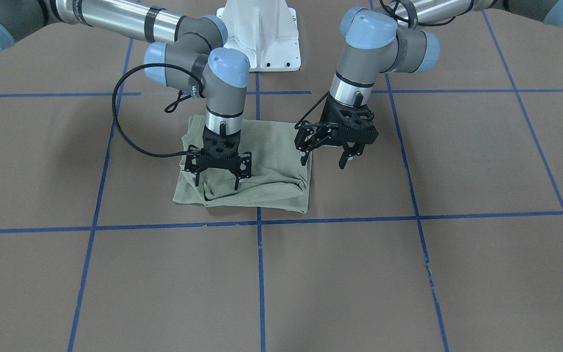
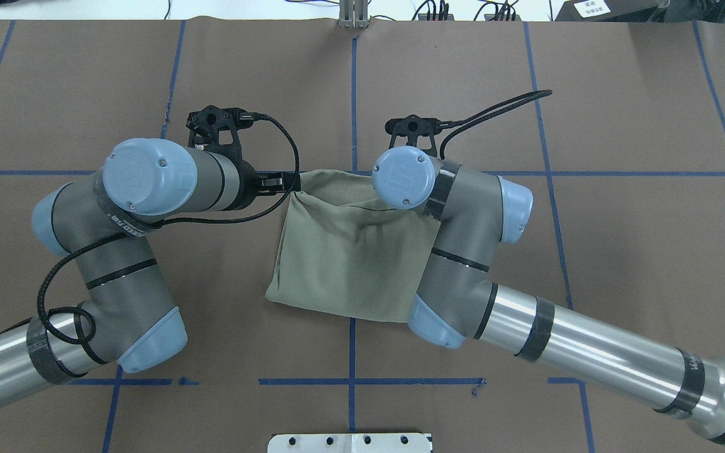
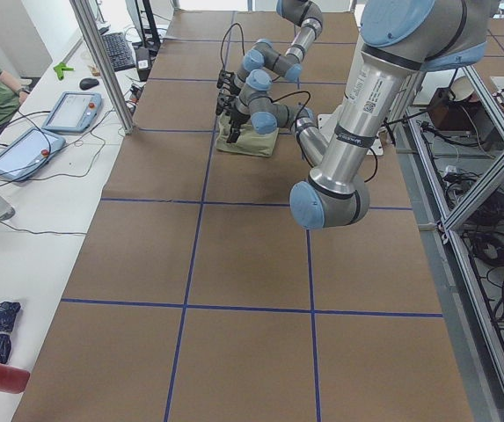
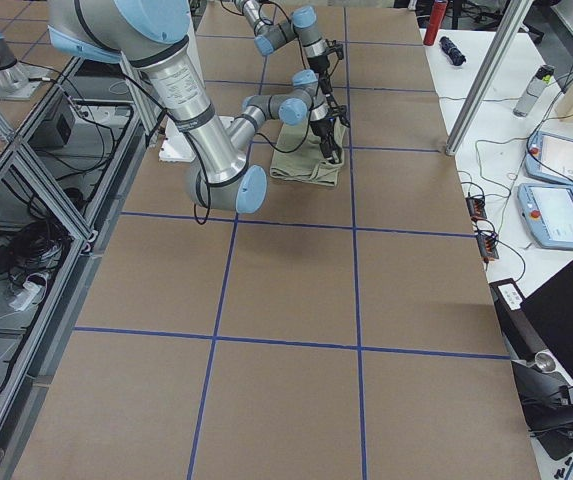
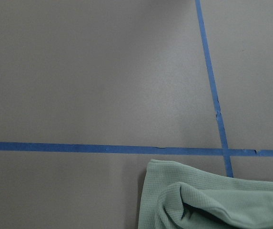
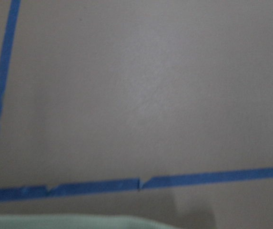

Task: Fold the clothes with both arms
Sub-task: 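Open the right gripper and raise it away while the left gripper holds the edge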

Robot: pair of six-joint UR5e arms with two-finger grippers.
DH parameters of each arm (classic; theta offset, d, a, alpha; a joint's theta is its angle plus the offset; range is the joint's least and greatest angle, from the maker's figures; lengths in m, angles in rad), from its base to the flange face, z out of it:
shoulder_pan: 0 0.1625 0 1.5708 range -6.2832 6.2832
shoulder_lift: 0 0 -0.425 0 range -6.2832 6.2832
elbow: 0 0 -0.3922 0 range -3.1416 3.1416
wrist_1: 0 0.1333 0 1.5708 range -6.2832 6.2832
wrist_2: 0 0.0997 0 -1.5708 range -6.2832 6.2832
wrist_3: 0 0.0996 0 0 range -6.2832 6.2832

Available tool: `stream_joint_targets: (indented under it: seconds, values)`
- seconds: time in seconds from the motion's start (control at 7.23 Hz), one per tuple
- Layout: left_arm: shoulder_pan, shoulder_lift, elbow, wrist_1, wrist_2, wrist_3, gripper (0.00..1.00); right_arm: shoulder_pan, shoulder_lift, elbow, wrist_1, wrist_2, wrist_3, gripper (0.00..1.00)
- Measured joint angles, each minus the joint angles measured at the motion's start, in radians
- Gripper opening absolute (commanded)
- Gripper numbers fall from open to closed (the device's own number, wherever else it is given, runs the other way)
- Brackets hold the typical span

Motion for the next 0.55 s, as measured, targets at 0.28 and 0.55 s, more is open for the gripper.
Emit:
stream_joint_targets:
  seconds: [0.28, 0.55]
  values:
    - [0.003, 0.001, -0.007, 0.002, 0.0, -0.001, 1.0, 0.107, 0.009, -0.081, 0.081, 0.095, -0.074, 1.0]
    - [0.019, -0.006, 0.011, 0.012, 0.001, -0.003, 1.0, 0.154, 0.02, -0.048, 0.099, 0.209, -0.103, 1.0]
